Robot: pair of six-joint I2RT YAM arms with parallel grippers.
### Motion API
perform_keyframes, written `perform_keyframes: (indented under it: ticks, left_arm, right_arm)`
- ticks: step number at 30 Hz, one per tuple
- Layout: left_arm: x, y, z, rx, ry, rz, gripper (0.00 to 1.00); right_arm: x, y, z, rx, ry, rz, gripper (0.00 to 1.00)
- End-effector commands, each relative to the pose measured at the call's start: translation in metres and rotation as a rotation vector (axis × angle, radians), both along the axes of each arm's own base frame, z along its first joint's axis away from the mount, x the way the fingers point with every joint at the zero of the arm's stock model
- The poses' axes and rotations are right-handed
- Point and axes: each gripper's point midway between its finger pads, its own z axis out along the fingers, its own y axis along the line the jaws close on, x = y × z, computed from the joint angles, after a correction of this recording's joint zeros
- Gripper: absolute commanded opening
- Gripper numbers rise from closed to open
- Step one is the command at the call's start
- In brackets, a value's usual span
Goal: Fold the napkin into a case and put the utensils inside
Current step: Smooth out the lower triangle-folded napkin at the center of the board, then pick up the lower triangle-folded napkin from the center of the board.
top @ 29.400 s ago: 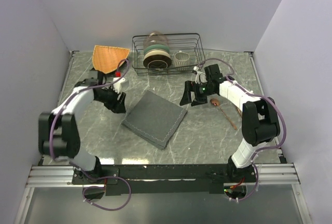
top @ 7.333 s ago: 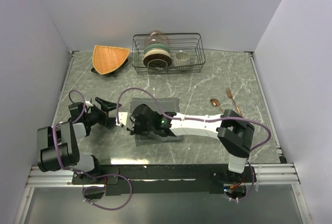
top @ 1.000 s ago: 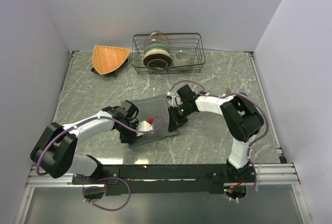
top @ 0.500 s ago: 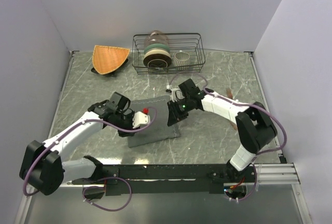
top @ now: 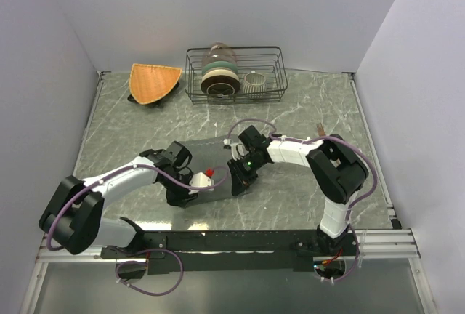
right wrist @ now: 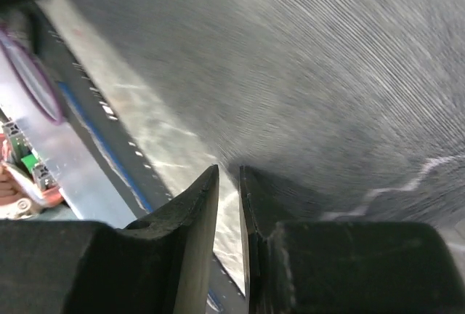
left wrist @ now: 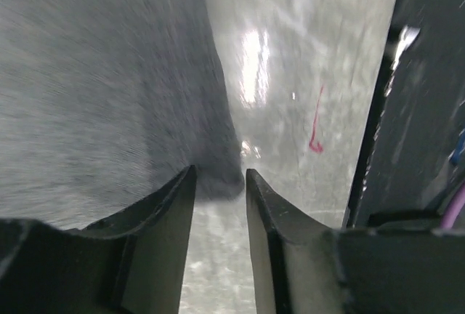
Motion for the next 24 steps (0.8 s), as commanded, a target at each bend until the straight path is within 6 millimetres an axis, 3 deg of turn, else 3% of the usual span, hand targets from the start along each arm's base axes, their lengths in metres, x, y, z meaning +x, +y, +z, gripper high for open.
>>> perform_keyframes:
  ticks: [1,4,6,7,9,10,11,13,16,17,19,20,22,24]
  left_arm:
    - [-0.001,0.017,-0.02,0.084,-0.026,-0.056,0.41]
    - [0.005,0.015,-0.016,0.056,-0.064,-0.054,0.43]
    - [0.008,0.005,0.001,-0.03,-0.071,-0.039,0.51]
    - [0.018,0.0,0.017,-0.086,-0.079,0.005,0.54]
    - [0.034,-0.007,0.049,-0.197,-0.09,0.092,0.7]
    - [0.056,-0.011,0.081,-0.308,-0.081,0.22,0.77]
    - [0.069,-0.009,0.096,-0.356,-0.072,0.298,0.9]
    - [0.109,0.004,0.135,-0.497,-0.044,0.514,0.98]
    - [0.149,0.026,0.145,-0.559,0.09,0.736,0.99]
    - [0.161,0.033,0.13,-0.548,0.168,0.8,0.99]
    - [0.183,0.049,0.127,-0.565,0.244,0.92,0.97]
    - [0.192,0.055,0.107,-0.546,0.32,0.976,0.93]
    - [0.206,0.065,0.102,-0.557,0.387,1.061,0.9]
    - [0.214,0.071,0.08,-0.525,0.464,1.134,0.86]
  right_arm:
    - [-0.011,-0.008,-0.015,-0.021,0.066,-0.009,0.25]
    - [-0.019,-0.004,-0.011,0.002,0.09,0.0,0.27]
    - [-0.022,0.003,0.001,0.041,0.072,0.014,0.29]
    - [-0.021,0.006,0.008,0.064,0.072,0.018,0.31]
    - [-0.012,0.011,0.028,0.098,0.023,0.03,0.42]
    - [-0.003,0.013,0.04,0.116,-0.016,0.036,0.45]
    - [0.002,0.01,0.045,0.113,-0.046,0.043,0.49]
    - [0.02,0.007,0.068,0.136,-0.124,0.03,0.52]
    - [0.035,0.0,0.082,0.124,-0.2,0.027,0.54]
    - [0.04,-0.003,0.084,0.111,-0.227,0.027,0.54]
    - [0.044,-0.004,0.086,0.105,-0.247,0.017,0.55]
    - [0.046,-0.005,0.085,0.105,-0.277,0.041,0.55]
    - [0.048,-0.008,0.081,0.09,-0.279,0.031,0.55]
    - [0.05,-0.01,0.079,0.083,-0.276,0.024,0.55]
